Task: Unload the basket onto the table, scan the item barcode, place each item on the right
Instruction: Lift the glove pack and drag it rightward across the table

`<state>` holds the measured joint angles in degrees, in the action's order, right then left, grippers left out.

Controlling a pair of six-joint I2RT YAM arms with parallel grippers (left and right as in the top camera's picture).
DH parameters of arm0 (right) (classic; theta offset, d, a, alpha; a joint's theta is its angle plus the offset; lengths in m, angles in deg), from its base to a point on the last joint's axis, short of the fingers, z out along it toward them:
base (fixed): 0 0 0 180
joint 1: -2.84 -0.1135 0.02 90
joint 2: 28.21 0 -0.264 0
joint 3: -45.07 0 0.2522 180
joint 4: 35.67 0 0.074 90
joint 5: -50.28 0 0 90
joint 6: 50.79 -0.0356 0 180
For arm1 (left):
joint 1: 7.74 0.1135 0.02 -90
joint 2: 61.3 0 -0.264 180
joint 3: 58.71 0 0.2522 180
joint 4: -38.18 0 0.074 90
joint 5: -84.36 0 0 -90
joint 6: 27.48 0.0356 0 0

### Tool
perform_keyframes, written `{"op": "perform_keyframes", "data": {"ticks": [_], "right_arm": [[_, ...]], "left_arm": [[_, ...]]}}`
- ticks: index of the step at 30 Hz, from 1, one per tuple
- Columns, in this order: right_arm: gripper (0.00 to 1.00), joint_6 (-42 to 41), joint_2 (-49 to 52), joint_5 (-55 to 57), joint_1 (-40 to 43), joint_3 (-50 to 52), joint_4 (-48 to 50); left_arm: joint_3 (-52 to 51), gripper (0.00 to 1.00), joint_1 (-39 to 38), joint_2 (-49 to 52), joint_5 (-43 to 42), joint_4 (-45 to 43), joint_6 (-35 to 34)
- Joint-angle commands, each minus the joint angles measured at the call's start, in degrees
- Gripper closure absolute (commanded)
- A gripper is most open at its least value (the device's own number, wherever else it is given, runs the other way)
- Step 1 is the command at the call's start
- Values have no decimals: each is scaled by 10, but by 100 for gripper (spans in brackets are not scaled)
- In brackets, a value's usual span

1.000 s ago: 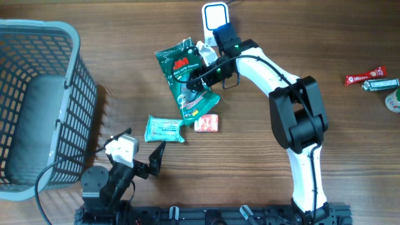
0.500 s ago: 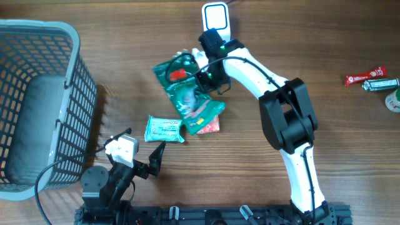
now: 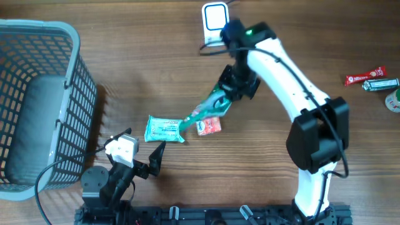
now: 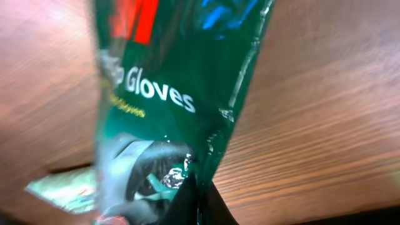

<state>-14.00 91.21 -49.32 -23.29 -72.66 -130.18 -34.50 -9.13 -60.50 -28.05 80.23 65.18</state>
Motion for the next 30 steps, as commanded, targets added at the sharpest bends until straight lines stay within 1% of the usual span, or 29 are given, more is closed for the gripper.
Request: {"op": "perform_keyframes", "data": {"ticks": [1, 4, 7, 8, 11, 15, 18, 20, 22, 23, 24, 25, 26, 27, 29, 30], "right_arm": [[96, -108, 11, 30, -24, 52, -7], [96, -162, 7, 83, -28, 42, -51], [96, -150, 1, 96, -26, -10, -116], [96, -131, -7, 96, -27, -14, -116], [96, -127, -31, 89, -29, -14, -116], [96, -116, -102, 110, -29, -14, -114], [96, -80, -124, 97, -29, -14, -114], [96, -87, -124, 84, -31, -14, -114], [96, -110, -116, 95, -32, -10, -108], [96, -119, -116, 103, -32, -5, -99], [96, -111, -115, 109, -33, 7, -75], [96, -81, -115, 107, -35, 18, -43], [96, 1, -115, 75, -42, 29, 23], [96, 29, -115, 42, -46, 29, 52], [96, 48, -120, -12, -55, 29, 105], [96, 59, -120, -21, -62, 29, 129]], "left_arm": [[-4, 0, 2, -4, -7, -1, -5], [-4, 0, 2, -4, -7, -1, -5], [-4, 0, 2, -4, -7, -1, -5], [-4, 0, 2, -4, -7, -1, -5], [-4, 0, 2, -4, -7, -1, -5], [-4, 0, 2, -4, -7, -1, -6], [-4, 0, 2, -4, -7, -1, -5], [-4, 0, 2, -4, -7, -1, -5], [-4, 0, 2, -4, -7, -1, -5], [-4, 0, 2, -4, -7, -1, -5], [-4, 0, 2, -4, -7, -1, -6], [-4, 0, 2, -4, -7, -1, -5], [-4, 0, 2, -4, -7, -1, -5], [-4, 0, 2, -4, -7, -1, -5], [-4, 0, 2, -4, -7, -1, -5], [-4, 0, 2, -4, -7, -1, -5]]}}
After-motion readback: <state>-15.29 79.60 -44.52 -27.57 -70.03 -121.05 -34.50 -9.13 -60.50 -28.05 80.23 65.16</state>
